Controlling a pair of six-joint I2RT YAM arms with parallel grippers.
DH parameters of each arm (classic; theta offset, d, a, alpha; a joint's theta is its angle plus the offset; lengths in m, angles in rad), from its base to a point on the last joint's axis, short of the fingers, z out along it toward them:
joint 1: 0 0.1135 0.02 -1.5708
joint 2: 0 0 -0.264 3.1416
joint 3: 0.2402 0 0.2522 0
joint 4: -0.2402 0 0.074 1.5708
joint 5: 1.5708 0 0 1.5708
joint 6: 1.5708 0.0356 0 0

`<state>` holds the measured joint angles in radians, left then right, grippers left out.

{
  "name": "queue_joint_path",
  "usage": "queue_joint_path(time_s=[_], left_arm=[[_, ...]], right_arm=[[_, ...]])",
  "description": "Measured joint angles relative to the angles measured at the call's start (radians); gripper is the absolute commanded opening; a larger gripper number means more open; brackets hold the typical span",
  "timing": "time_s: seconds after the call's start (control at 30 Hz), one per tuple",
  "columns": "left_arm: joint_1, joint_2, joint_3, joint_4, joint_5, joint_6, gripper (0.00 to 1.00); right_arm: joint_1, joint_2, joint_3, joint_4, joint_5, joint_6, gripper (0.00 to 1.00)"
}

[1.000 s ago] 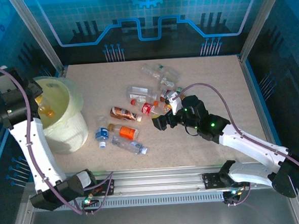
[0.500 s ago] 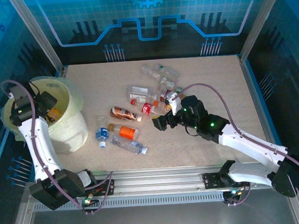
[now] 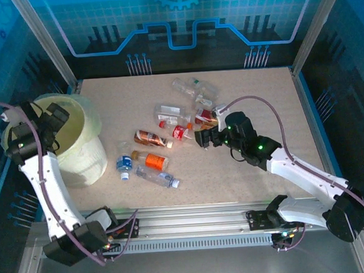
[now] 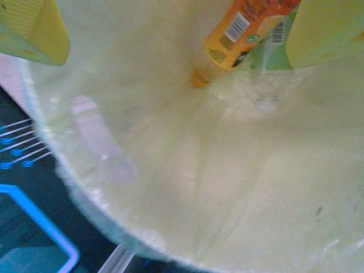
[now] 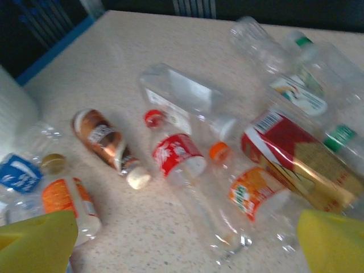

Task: Put the plastic bottles in the bin

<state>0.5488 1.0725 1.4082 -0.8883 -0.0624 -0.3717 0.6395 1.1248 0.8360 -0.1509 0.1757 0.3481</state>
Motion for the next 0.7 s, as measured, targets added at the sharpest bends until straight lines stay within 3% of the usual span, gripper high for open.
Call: queue_joint_path(time_s=[0.1,0.17,0.33,0.53,0.7], left_arm=[[-0.029,-0.054,0.037,-0.003,0.034,-0.016,0.99],[-0.107,-0.079,0.058,-0.002,0.051,-0.023,0.99],[-0.417,-0.075,0.074,0.028,0.094,-0.048,0.99],[-0.657,-0.041,-0.041,0.188,0.153,-0.124,0.99],[-0.725,-0.023,-0.169,0.359,0.234,-0.205,0.99]], right_arm=[[-0.078,0.025,-0.001,-0.063,0.002,0.037,1.00],[-0.130,0.049,-0.003,-0.102,-0.005,0.046,1.00],[-0.203,0.161,0.003,-0.161,-0.116,-0.007,0.99],[-0.144,0.304,0.073,-0.201,-0.254,-0.196,0.97],[-0.082,0.440,0.188,-0.211,-0.270,-0.305,0.95]])
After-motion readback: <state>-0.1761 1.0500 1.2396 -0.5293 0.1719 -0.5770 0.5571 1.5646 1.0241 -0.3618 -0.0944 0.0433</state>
